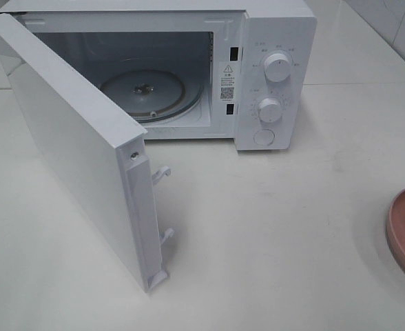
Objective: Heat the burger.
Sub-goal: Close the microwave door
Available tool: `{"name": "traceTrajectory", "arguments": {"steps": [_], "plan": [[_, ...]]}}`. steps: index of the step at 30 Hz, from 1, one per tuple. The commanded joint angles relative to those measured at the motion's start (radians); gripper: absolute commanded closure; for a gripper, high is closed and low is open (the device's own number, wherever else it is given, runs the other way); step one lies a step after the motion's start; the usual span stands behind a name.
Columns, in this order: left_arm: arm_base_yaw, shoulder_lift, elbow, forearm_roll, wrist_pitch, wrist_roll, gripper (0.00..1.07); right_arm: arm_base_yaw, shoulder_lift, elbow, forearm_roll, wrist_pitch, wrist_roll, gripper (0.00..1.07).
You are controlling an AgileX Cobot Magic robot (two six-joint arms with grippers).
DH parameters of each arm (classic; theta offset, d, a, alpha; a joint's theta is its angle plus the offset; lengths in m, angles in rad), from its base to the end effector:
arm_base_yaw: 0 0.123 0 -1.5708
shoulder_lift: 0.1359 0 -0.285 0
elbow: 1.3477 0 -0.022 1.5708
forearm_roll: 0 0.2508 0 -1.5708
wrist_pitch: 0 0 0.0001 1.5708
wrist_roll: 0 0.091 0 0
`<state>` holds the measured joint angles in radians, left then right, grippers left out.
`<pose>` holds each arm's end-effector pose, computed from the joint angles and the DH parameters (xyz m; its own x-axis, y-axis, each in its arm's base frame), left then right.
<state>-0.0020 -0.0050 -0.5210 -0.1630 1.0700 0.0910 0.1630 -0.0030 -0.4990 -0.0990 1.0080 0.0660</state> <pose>-0.0091 -0.0129 0.2832 -0.4344 0.0129 -0.9006 0.1354 0.9895 -0.0511 -0.0020 -0.0081 0.2816 -0.4004 -0.0527 -0.9148 -0.0811 0.9965 -0.0219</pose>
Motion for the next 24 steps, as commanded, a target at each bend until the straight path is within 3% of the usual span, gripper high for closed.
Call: {"name": "traceTrajectory", "arguments": {"steps": [1,24], "plan": [[0.003,-0.006,0.004,-0.003,-0.003,-0.003,0.06,-0.006,-0.030,0.001,0.002,-0.010,-0.013,0.31],[0.003,-0.006,0.004,-0.022,-0.006,-0.014,0.06,-0.006,-0.030,0.001,0.002,-0.010,-0.013,0.31]]}}
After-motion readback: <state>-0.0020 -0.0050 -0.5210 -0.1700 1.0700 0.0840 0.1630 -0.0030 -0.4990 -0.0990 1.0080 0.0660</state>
